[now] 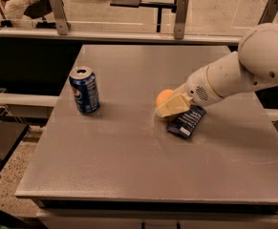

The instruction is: Move orange near rxbar blueberry

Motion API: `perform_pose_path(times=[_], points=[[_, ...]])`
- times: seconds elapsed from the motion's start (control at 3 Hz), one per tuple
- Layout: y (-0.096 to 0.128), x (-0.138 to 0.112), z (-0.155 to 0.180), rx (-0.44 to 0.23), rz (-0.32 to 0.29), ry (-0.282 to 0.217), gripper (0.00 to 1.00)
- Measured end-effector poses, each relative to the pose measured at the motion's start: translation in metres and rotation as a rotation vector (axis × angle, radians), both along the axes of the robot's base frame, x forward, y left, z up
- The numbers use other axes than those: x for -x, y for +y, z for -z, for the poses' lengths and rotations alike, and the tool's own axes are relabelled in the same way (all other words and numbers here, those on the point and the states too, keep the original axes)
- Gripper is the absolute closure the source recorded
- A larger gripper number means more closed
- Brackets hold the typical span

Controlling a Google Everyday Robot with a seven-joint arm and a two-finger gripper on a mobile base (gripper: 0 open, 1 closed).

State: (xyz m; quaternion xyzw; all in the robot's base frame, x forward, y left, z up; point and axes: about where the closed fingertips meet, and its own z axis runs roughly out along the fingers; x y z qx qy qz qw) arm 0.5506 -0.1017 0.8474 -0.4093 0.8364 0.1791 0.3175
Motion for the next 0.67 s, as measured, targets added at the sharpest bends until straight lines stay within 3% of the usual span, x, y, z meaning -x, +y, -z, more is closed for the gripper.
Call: perform_pose_path(times=[0.67], points=[[0.0010,0.0003,-0.0003,0.001,-0.002,0.000,0.00]])
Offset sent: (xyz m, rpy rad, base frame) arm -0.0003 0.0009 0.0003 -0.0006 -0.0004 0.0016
